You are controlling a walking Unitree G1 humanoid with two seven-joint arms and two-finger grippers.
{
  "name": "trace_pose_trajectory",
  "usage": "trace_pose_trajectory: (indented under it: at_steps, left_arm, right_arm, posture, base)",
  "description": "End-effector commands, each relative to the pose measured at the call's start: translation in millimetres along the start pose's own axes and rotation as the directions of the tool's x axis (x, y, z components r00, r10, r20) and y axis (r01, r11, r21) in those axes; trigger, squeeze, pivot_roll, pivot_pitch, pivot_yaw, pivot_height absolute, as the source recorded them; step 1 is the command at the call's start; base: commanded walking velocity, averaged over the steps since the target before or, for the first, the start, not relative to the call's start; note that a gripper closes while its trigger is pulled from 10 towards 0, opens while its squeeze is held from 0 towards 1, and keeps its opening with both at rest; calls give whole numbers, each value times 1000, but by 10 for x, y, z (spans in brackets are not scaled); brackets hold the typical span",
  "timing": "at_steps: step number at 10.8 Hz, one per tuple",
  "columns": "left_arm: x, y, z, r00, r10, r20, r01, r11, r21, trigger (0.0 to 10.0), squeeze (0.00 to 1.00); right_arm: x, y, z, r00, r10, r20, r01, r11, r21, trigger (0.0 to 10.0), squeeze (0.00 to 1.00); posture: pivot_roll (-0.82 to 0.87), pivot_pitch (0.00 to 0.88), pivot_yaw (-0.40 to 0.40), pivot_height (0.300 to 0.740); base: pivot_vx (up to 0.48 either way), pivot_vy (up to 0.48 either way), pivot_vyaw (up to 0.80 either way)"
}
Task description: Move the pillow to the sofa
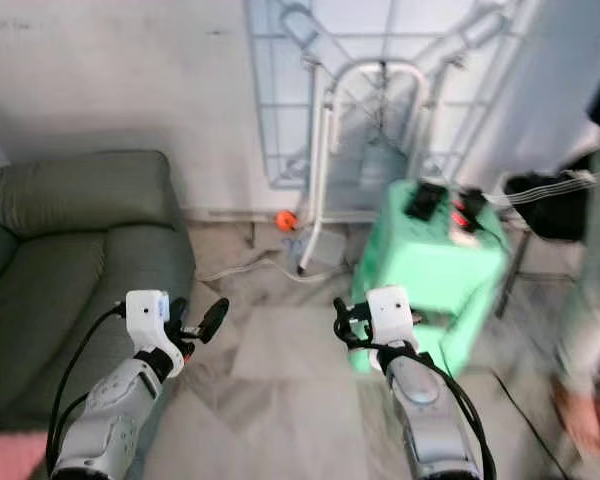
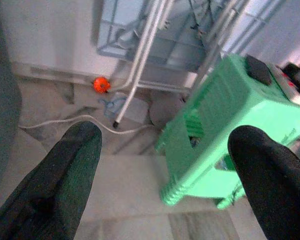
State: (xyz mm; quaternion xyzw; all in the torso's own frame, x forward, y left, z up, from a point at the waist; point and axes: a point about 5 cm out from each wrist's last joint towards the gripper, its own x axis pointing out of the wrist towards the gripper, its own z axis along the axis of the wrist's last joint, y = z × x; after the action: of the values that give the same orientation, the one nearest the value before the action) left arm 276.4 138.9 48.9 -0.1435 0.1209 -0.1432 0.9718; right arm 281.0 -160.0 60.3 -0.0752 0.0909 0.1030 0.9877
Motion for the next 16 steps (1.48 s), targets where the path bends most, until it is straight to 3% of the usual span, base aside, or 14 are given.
trace_pose_trajectory:
  at_steps: [1,4,8,12,13,16]
  left_arm:
    - [-42,107,-3,1000,25,-9,-24,999,23,10000,0]
    - [-41,128,-35,999,20,-25,-19,999,32,10000,0]
    - [-137,405,-177,992,91,-91,-84,994,73,10000,0]
    - [-393,733,-529,956,200,-215,-172,975,143,10000,0]
    - [-482,833,-624,932,254,-258,-219,963,156,10000,0]
    - [-867,1065,-993,804,388,-451,-320,921,222,10000,0]
  right_arm:
    - [27,60,11,1000,10,7,-10,1000,8,10000,0]
    - [36,20,-33,1000,1,-4,-1,1000,4,10000,0]
    - [-3,-106,-250,997,-40,-70,38,999,-31,10000,0]
    - [-185,-373,-649,970,-150,-193,136,987,-84,10000,0]
    - [-250,-439,-753,955,-186,-231,168,981,-97,10000,0]
    - [-423,-483,-1084,898,-212,-386,168,975,-144,10000,0]
  posture:
    - [-199,54,11,740]
    - [-200,50,10,740]
    - [-194,39,7,740]
    - [-198,30,4,740]
    - [-202,26,1,740]
    - [-221,11,-2,740]
  base:
    - [458,0,0]
    - [458,0,0]
    - [458,0,0]
    - [342,0,0]
    - [0,0,0]
    - [0,0,0]
